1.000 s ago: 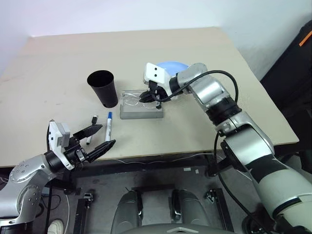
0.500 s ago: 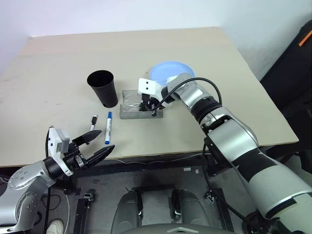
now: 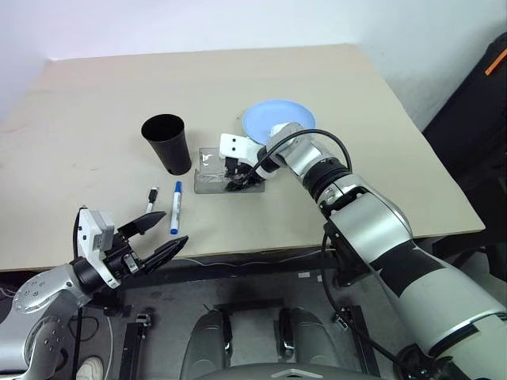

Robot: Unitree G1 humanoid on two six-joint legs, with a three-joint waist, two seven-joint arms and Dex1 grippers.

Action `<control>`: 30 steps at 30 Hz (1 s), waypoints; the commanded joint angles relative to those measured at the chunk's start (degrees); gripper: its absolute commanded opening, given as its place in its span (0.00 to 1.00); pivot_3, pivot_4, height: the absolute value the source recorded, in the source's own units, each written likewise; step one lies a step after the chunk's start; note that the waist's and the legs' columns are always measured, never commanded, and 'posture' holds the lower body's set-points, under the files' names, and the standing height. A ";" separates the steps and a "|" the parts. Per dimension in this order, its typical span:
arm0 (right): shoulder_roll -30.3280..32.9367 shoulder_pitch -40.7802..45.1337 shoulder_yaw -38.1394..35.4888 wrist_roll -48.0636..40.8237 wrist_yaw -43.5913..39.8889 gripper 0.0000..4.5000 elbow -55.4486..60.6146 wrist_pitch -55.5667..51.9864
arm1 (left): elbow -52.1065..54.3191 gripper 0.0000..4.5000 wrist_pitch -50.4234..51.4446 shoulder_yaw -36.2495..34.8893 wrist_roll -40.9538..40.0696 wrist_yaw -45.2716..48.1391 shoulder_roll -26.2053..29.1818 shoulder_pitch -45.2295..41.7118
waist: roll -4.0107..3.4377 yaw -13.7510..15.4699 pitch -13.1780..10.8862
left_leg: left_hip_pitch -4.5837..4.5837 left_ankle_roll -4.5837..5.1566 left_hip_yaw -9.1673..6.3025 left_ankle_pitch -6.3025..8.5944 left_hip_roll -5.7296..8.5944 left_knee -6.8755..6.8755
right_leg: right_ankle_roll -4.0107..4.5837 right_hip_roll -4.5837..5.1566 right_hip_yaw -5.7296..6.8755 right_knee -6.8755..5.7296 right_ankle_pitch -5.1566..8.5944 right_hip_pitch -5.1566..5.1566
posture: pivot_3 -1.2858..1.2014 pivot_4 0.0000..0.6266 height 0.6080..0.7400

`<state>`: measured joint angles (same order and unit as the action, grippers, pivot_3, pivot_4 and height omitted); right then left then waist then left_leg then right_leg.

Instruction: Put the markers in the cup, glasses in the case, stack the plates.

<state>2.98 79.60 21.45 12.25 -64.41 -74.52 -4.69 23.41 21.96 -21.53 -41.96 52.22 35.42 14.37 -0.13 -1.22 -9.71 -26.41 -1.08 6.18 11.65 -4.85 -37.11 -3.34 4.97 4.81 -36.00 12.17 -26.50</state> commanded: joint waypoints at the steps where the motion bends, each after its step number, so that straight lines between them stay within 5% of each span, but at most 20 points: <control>1: -0.19 1.69 -1.76 0.38 1.97 0.63 0.28 0.38 | 1.80 1.00 -1.06 -1.26 -0.82 0.18 0.01 0.19 | 0.00 0.01 0.00 | 0.00 0.00 0.00 0.00 0.00 0.00 | 0.00 0.00 0.00 0.00 0.00 0.00 | 0.52 0.24 0.96; 18: 3.88 1.84 -8.17 -2.56 -1.97 0.63 4.97 0.45 | 1.12 1.00 -0.98 0.36 -0.65 -0.67 -0.20 -2.14 | 0.00 0.10 0.00 | 0.00 0.00 0.00 -0.01 0.00 -0.02 | 0.00 0.00 0.00 0.00 0.00 0.03 | 0.52 0.24 0.96; 30: 11.40 -9.26 -7.45 -3.24 -8.61 0.63 17.83 -5.84 | 0.54 1.00 0.70 0.33 -1.14 -0.58 0.70 -3.94 | 0.01 0.15 0.00 | 0.03 0.07 0.00 -0.06 0.02 -0.07 | -0.01 0.00 0.00 -0.03 -0.01 0.08 | 0.52 0.24 0.96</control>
<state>13.76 69.68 14.20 9.87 -72.55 -60.21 -9.75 22.99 22.62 -21.01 -42.02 51.28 35.55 10.85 -0.12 -1.07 -9.71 -26.38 -0.98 6.18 11.56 -4.83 -37.18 -3.35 4.97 4.80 -36.04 12.16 -26.42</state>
